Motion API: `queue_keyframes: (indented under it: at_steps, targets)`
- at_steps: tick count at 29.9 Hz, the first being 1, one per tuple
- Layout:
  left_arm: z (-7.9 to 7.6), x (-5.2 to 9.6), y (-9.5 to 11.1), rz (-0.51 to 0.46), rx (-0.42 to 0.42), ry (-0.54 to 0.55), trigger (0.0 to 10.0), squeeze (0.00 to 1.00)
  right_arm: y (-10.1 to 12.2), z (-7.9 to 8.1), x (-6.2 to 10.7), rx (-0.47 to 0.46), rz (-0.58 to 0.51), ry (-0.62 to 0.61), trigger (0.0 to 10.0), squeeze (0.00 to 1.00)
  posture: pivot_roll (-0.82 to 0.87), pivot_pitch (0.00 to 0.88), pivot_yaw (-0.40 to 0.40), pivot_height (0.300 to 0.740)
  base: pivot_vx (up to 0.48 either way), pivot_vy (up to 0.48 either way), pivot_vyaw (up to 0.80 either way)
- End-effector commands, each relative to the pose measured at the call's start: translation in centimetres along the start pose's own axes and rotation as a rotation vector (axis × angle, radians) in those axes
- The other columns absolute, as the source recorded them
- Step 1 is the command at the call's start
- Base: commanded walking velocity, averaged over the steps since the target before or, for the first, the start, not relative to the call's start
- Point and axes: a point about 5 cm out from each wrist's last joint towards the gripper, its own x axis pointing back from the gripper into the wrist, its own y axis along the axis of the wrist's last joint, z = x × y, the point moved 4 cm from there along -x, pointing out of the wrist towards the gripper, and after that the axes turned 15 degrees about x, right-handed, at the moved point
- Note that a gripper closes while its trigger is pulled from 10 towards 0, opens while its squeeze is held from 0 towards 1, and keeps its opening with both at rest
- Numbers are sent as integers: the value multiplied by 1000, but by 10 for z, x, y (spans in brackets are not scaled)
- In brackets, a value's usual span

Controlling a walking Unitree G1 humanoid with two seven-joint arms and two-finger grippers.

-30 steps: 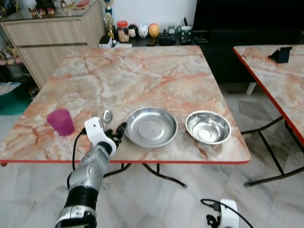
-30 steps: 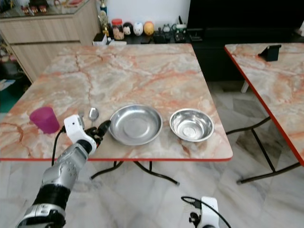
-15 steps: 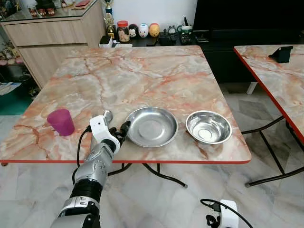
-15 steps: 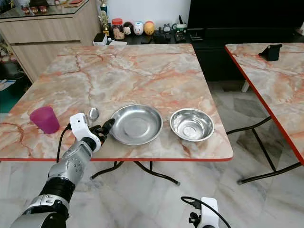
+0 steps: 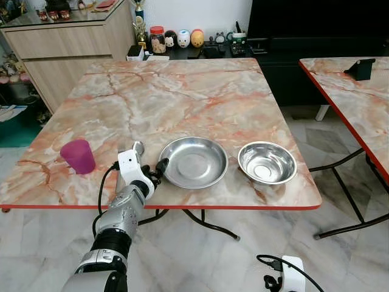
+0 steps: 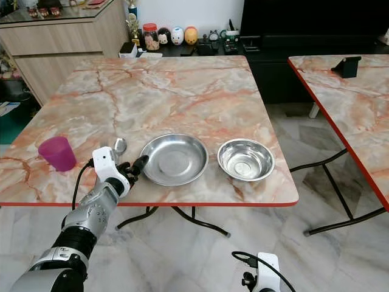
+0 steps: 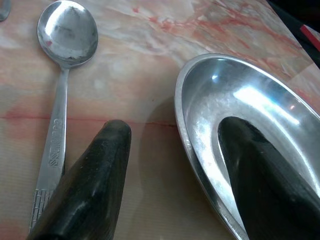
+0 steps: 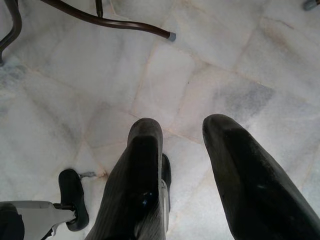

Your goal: Setting the table

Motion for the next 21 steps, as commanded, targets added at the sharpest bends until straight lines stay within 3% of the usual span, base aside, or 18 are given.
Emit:
queue_keyframes:
  at_steps: [1,9,21]
  targets:
    - [-7,-4,2,1,-32,-20,10000,0,0,0,0,-13,-2,-7,10000,0,-89,0,38,740,0,0,0]
    - [-12,-6,1,10,-51,-32,10000,0,0,0,0,-19,-2,-10,10000,0,-98,0,47,740,0,0,0]
    - [-25,-14,-2,38,-163,-46,10000,0,0,2,0,-33,-1,-13,10000,0,-106,0,62,740,0,0,0]
